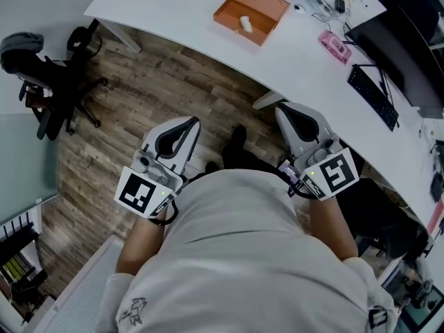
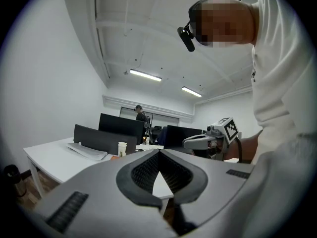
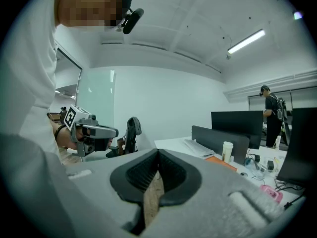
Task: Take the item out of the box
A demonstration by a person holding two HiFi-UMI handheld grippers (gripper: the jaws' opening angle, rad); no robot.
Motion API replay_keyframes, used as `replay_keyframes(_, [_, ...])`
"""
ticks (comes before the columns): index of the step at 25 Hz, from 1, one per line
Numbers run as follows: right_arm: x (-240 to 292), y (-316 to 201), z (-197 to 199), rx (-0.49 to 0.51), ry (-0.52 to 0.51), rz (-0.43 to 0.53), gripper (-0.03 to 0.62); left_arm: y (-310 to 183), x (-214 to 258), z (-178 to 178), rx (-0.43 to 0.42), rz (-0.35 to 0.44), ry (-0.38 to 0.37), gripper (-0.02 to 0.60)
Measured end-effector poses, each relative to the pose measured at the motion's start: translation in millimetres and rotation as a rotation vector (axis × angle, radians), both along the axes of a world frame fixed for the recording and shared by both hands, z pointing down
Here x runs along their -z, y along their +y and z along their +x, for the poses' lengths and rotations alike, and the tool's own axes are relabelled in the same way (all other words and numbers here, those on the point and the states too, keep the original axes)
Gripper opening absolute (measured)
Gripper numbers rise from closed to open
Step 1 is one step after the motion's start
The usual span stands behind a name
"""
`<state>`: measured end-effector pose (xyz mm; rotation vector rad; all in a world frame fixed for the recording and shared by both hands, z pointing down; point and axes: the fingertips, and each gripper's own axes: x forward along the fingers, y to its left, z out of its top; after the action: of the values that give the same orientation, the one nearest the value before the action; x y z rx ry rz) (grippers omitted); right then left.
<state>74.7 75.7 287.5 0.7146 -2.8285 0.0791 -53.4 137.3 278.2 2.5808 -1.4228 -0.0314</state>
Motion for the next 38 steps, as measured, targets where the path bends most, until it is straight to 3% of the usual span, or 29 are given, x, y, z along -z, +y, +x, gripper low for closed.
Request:
replay_keyframes(13, [-1,-115,24,0.044,-0.006,-0.003,0.003,-122,0,29,0.036,0.004,-0.004,-0.003])
replay_keyframes(22, [-4,-151,31,0.045,-0.012,-0.009,0.003,-159,4,44,0.018,0.017,-0.005,-0.003])
replay_keyframes(38, [-20,-229,15,-0.006,0.005,-0.062,0.003,-246,-5,37,-0.068,0.01,0.003,-0.003])
